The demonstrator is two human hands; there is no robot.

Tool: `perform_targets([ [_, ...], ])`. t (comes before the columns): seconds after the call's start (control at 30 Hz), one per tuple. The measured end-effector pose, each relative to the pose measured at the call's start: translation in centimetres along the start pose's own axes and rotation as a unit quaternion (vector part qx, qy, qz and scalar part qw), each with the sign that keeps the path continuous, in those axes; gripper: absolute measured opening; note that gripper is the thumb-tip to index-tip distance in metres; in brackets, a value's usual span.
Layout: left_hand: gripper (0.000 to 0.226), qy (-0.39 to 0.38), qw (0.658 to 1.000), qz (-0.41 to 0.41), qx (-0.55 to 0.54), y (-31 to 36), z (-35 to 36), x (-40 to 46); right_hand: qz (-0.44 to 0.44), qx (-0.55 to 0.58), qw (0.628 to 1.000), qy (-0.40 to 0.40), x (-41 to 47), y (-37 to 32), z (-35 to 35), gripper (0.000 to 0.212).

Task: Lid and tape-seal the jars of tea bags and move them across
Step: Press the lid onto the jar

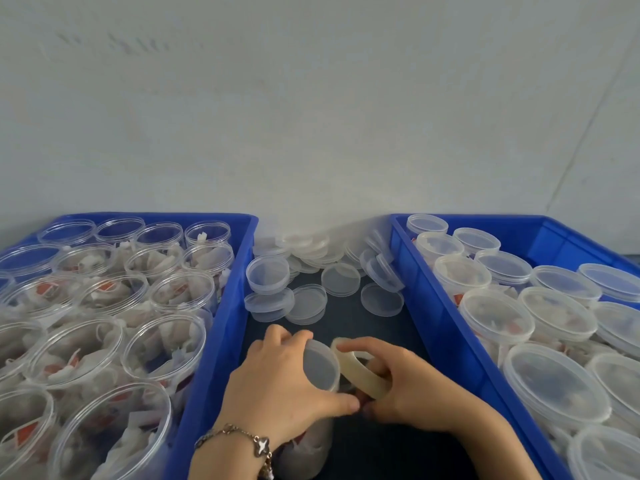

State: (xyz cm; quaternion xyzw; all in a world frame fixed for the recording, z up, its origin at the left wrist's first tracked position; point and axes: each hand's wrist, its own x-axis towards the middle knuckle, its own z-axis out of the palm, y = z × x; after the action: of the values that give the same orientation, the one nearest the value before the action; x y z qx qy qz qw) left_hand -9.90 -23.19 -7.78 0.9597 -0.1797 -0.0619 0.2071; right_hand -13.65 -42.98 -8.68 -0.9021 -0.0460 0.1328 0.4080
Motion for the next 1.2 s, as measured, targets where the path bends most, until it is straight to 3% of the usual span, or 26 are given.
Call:
perform_targets([
  [0.13, 0.088, 0.043, 0.998, 0.031, -0.024, 0.2, 0.0, 0.0, 0.04, -0.148, 0.986, 0.071, -1.0, 0.6, -0.2, 0.069],
  [0.2, 0.088, 0.051, 0.997, 0.035, -0.041, 0.1, 0.0, 0.1, 0.023, -0.2, 0.967, 0.157, -1.0, 0.5, 0.4, 0.062],
  [0.3, 0.09, 0.046, 0.997, 0.042, -0.055, -0.2, -0.2, 0.0, -0.009, -0.212, 0.933, 0.29, 0.0, 0.5, 0.8, 0.048],
  [0.37, 0.089, 0.045, 0.996, 0.04, -0.07, -0.3, -0.2, -0.1, -0.008, -0.211, 0.926, 0.313, 1.1, 0.4, 0.7, 0.043],
  [0.73, 0.069, 0.056, 0.995, 0.045, -0.075, -0.3, -0.3, -0.8, -0.074, -0.253, 0.921, 0.289, 6.0, -0.7, 2.5, 0.045],
  [1.0, 0.075, 0.003, 0.995, 0.094, 0.033, 0.1, -1.1, -1.0, -0.083, -0.27, 0.922, 0.265, 5.6, -1.4, 4.1, 0.046],
  [1.1, 0.064, 0.015, 0.996, 0.079, 0.034, 0.5, -0.7, -1.0, -0.078, -0.213, 0.945, 0.237, 4.4, -1.6, 3.7, 0.054],
  [1.2, 0.051, 0.084, 0.992, 0.074, 0.06, 0.5, 0.1, -1.5, -0.074, -0.056, 0.988, 0.126, 3.2, -1.7, 2.7, 0.078],
])
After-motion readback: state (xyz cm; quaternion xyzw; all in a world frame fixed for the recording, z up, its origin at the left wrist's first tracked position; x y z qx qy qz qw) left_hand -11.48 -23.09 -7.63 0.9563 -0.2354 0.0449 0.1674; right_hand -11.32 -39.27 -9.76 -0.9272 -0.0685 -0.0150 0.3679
